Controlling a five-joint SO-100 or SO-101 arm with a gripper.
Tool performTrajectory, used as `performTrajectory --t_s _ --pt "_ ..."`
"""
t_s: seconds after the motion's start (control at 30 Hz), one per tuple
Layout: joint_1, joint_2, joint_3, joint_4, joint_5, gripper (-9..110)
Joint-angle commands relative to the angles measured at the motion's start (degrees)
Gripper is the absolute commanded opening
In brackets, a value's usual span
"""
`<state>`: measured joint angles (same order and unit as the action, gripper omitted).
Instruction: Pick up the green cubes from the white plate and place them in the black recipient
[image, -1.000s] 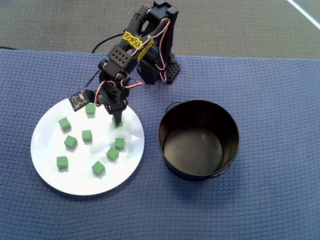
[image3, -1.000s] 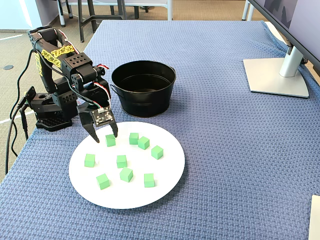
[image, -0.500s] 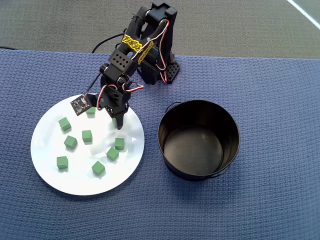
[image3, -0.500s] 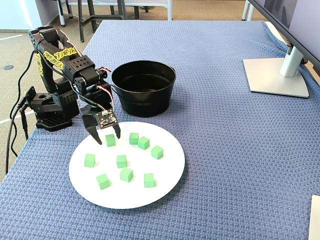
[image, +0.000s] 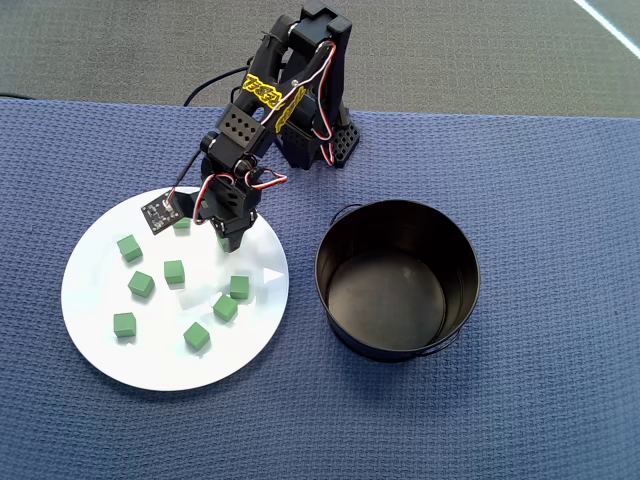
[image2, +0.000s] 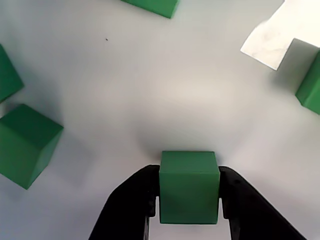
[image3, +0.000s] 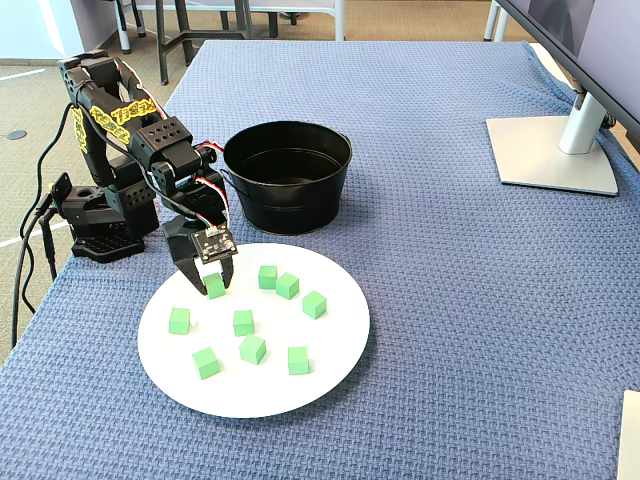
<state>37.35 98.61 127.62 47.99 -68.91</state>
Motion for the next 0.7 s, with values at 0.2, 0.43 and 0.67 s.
performTrajectory --t_s 0.2,0.43,0.67 --pt "-3.3 6.2 -22.9 25.1 17.6 0" --pt "-14.0 14.0 -44.8 46.2 30.7 0" --pt "-37.8 19.0 -53.3 53.9 47.5 0"
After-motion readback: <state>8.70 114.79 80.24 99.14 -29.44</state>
